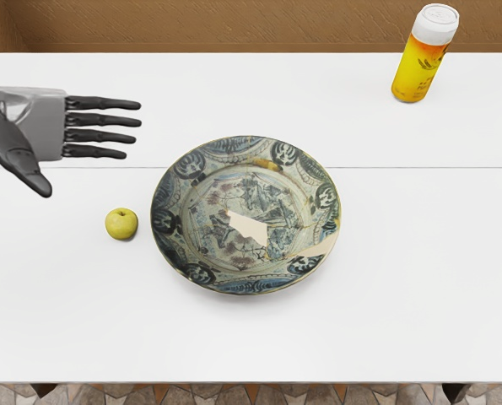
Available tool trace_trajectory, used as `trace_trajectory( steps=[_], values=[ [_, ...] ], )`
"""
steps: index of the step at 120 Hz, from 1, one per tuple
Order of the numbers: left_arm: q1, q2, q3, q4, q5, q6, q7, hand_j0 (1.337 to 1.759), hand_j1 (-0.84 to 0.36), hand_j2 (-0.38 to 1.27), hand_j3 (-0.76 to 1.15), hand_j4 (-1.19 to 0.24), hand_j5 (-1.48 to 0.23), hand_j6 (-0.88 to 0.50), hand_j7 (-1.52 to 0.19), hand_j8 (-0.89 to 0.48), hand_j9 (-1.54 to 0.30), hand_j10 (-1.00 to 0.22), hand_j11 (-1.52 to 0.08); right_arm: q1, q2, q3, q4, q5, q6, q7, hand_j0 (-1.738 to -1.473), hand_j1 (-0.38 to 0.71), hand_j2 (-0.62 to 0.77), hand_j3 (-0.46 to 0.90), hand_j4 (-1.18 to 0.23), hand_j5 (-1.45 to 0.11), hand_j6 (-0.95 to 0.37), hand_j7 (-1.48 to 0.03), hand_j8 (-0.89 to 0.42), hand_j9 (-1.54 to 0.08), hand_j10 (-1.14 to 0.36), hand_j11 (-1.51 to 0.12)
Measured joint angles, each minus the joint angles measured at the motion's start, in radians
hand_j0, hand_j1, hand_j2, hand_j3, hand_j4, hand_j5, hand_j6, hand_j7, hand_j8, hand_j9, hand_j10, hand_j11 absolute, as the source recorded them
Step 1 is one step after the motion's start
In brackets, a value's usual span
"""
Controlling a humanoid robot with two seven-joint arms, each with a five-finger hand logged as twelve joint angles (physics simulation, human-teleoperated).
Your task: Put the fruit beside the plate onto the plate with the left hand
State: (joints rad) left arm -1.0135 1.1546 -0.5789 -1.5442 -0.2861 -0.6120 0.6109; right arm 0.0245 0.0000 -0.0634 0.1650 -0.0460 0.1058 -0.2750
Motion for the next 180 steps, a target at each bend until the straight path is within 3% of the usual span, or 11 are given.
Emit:
trace_trajectory(
  steps=[32, 42, 57, 78, 98, 118, 137, 168, 180],
  values=[
    [-0.05, -0.006, -0.001, -0.022, 0.026, 0.0, 0.0, 1.658, 0.34, 0.0, 0.0, -0.01, -0.01, -0.01, -0.01, -0.01, -0.01, -0.01, -0.01, 0.001, 0.0, -0.001, 0.003, -0.001, 0.0, -0.001, -1.658, -0.35, 0.0, 0.0, 0.0, 0.0, 0.0, 0.0, 0.0, 0.0, 0.0, 0.0],
    [-0.075, -0.036, -0.007, -0.043, 0.168, 0.0, 0.0, 1.658, 0.34, 0.0, 0.0, -0.01, -0.01, -0.01, -0.01, -0.01, -0.01, -0.01, -0.01, 0.0, 0.0, -0.002, 0.004, -0.001, 0.0, -0.001, -1.658, -0.35, 0.0, 0.0, 0.0, 0.0, 0.0, 0.0, 0.0, 0.0, 0.0, 0.0],
    [-0.07, -0.055, -0.014, -0.09, 0.493, 0.006, 0.0, 1.658, 0.34, 0.0, 0.0, -0.01, -0.01, -0.01, -0.01, -0.01, -0.01, -0.01, -0.01, 0.001, 0.0, -0.002, 0.004, -0.001, 0.0, -0.001, -1.658, -0.35, 0.0, 0.0, 0.0, 0.0, 0.0, 0.0, 0.0, 0.0, 0.0, 0.0],
    [0.002, -0.102, -0.007, -0.16, 0.84, 0.119, 0.0, 1.658, 0.34, 0.0, 0.0, -0.01, -0.02, -0.02, -0.02, -0.01, -0.01, -0.01, -0.01, 0.0, 0.0, -0.001, 0.003, -0.002, 0.0, -0.001, -1.658, -0.35, 0.0, 0.0, 0.0, 0.0, 0.0, 0.0, 0.0, 0.0, 0.0, 0.0],
    [0.039, -0.134, -0.006, -0.188, 0.952, 0.191, 0.0, 1.658, 0.32, 0.01, 0.0, -0.03, -0.03, -0.03, -0.03, -0.03, -0.03, -0.03, -0.03, 0.001, 0.0, -0.001, 0.002, -0.001, 0.0, -0.001, -1.658, -0.35, 0.0, 0.0, 0.0, 0.0, 0.0, 0.0, 0.0, 0.0, 0.0, 0.0],
    [0.136, -0.183, -0.004, -0.204, 1.158, 0.372, 0.0, 1.658, 0.31, 0.01, 0.0, -0.04, -0.05, -0.04, -0.05, -0.04, -0.05, -0.04, -0.05, 0.001, 0.0, -0.001, 0.002, -0.001, 0.0, 0.0, -1.658, -0.35, 0.0, 0.0, 0.0, 0.0, 0.0, 0.0, 0.0, 0.0, 0.0, 0.0],
    [0.141, -0.223, 0.058, -0.207, 1.36, 0.571, 0.0, 1.658, 0.3, 0.01, 0.0, -0.05, -0.05, -0.05, -0.05, -0.05, -0.05, -0.05, -0.05, 0.001, 0.0, 0.0, 0.002, -0.001, 0.0, 0.0, -1.658, -0.35, 0.0, 0.0, 0.0, 0.0, 0.0, 0.0, 0.0, 0.0, 0.0, 0.0],
    [0.144, -0.308, 0.193, -0.206, 1.452, 0.702, 0.0, 1.658, 0.3, 0.01, 0.0, -0.05, -0.06, -0.05, -0.05, -0.05, -0.05, -0.05, -0.05, 0.001, 0.0, -0.001, 0.002, -0.001, 0.0, 0.0, -1.658, -0.35, 0.0, 0.0, 0.0, 0.0, 0.0, 0.0, 0.0, 0.0, 0.0, 0.0],
    [0.201, -0.332, 0.212, -0.206, 1.461, 0.729, 0.0, 1.658, 0.3, 0.01, 0.0, -0.05, -0.05, -0.05, -0.05, -0.05, -0.05, -0.05, -0.05, 0.001, 0.0, -0.001, 0.002, -0.001, 0.0, 0.0, -1.658, -0.35, 0.0, 0.0, 0.0, 0.0, 0.0, 0.0, 0.0, 0.0, 0.0, 0.0]
  ],
)
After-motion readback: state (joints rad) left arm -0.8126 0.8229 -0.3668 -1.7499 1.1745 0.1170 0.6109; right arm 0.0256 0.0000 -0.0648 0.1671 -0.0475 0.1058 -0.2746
